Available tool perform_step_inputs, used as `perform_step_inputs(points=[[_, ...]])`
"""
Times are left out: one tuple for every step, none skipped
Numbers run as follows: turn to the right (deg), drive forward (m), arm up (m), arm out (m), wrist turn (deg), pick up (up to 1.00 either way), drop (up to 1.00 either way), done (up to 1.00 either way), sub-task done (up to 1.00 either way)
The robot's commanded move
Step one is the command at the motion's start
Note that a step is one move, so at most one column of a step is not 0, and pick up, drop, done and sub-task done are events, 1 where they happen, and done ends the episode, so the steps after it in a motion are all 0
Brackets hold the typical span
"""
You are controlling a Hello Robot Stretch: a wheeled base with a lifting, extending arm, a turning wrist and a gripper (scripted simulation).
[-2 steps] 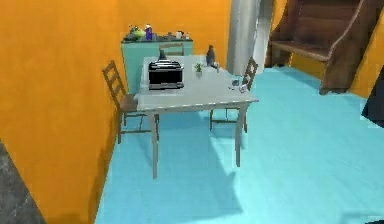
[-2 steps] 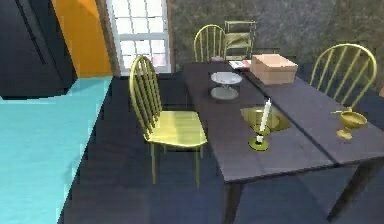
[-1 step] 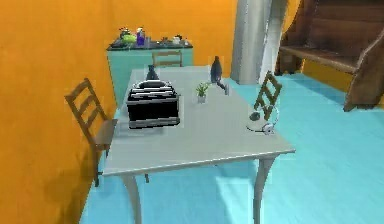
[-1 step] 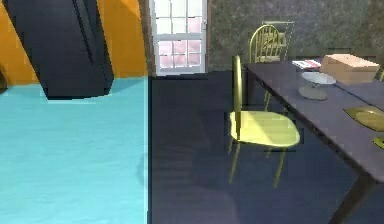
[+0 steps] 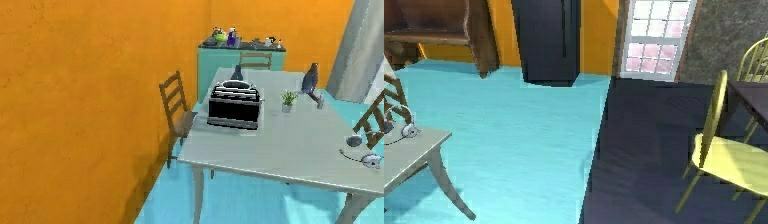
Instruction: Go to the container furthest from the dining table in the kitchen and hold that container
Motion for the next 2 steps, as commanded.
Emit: perform_step_inputs(points=[[0.0, 0.05, 0.0, 0.0, 0.0, 0.0, 0.0, 0.0, 0.0], [45.0, 0.0, 0.0, 0.0, 0.0, 0.0, 0.0, 0.0, 0.0]])
